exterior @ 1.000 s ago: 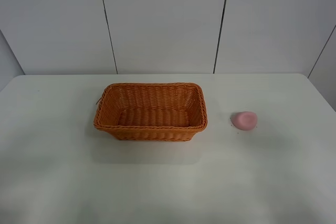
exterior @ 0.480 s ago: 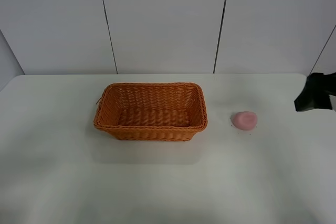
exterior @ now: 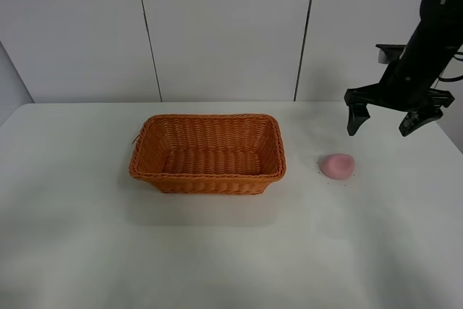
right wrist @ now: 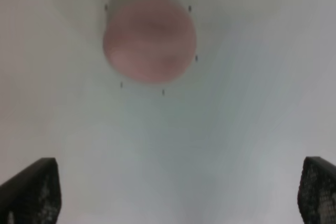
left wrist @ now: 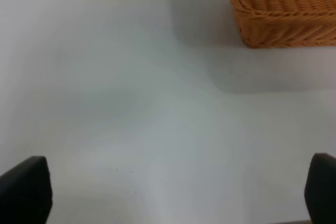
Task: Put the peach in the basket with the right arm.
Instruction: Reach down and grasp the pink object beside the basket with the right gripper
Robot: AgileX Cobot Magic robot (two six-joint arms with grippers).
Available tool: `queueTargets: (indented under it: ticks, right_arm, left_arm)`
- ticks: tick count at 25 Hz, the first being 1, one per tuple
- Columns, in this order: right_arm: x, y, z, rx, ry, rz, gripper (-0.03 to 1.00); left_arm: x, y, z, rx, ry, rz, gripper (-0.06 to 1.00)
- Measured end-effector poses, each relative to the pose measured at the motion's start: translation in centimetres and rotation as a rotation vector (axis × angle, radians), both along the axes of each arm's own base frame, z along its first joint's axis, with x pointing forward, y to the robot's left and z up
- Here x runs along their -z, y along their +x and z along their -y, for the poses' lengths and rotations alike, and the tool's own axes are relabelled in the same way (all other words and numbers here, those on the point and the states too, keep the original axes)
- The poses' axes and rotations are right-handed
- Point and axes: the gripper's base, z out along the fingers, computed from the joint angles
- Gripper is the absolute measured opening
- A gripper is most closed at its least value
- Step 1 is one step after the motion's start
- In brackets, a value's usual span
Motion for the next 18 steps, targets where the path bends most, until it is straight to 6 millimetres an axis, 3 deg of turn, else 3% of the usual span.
queueTargets:
  ticks: [5,18]
  right_arm:
    - [2.4,3.0,-0.6,-0.015,0.017,-0.036,0.70]
    - [8.5,4.9,-1.7,-0.034,0.016,-0.097,0.70]
  left_arm:
    - [0.0,0.0,0.0,0.000,0.000,0.000,0.99]
    - [0.0,0.0,0.0,0.000,0.000,0.000,0.99]
